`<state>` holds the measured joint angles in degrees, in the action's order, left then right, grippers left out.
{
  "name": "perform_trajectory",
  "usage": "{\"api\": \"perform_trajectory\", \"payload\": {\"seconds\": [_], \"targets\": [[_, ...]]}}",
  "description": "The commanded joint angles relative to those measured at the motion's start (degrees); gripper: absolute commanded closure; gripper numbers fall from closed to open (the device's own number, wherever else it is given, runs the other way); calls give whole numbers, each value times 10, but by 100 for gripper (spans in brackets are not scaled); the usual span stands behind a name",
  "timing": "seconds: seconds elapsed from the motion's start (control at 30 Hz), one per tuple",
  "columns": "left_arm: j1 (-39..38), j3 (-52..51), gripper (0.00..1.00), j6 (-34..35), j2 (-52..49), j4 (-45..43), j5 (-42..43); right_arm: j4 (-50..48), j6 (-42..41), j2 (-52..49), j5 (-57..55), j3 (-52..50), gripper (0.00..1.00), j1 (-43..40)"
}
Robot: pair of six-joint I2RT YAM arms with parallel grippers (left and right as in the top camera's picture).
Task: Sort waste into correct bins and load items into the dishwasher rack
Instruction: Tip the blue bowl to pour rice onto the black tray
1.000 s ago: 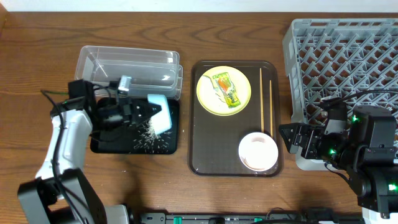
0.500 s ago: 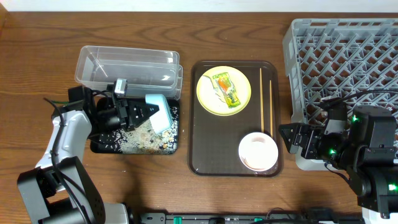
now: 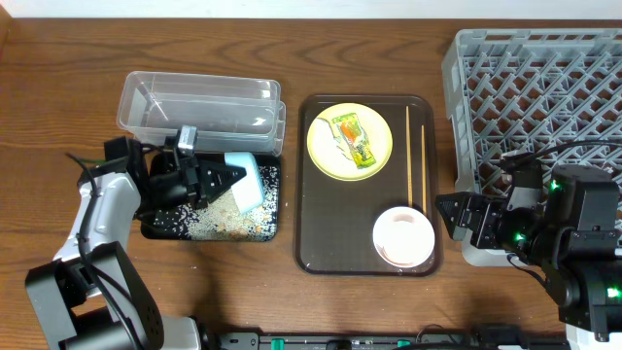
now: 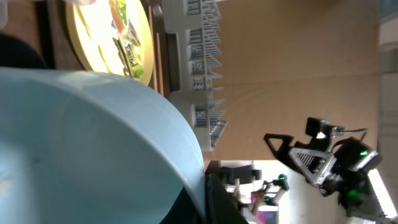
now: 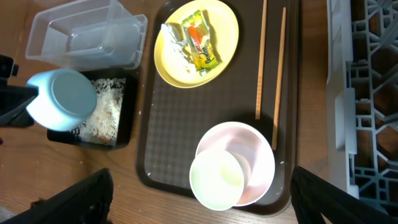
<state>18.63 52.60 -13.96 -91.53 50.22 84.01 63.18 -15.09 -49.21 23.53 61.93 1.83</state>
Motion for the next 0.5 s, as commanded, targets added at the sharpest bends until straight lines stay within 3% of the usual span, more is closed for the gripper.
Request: {"api": "perform_trajectory", "payload": {"seconds": [0.0,0.1,0.13,0.2,0.27,0.33,0.37,0.4,0.47], "targets": [[-9,-5,94,-86,-2,32,59,1,-5,2,-3,9,12,-8],[-9,-5,94,-48,-2,12,-51,-2,-5,2,-4,9,11,-8],[-9,-7,94,-25,-2,20,-31,-2,-5,2,-4,9,11,-8],[-14,-8,94,-86,-2,38,62,-1,-5,2,-4,9,11,-8],[-12,-5,94,-80,-2,5,32,-1,-5,2,-6,9,11,-8],[-4,-5,94,-9,-2,-15,-9,-1,-5,2,-6,9,11,-8],[-3,-7,94,1,-2,-11,14,0,-5,2,-6,9,11,-8],[-5,-7,94,-23,-2,-10,53,2,-5,2,-6,9,11,-8],[-5,-7,94,-47,-2,-31,34,4,-5,2,-10,9,10,-8]]}}
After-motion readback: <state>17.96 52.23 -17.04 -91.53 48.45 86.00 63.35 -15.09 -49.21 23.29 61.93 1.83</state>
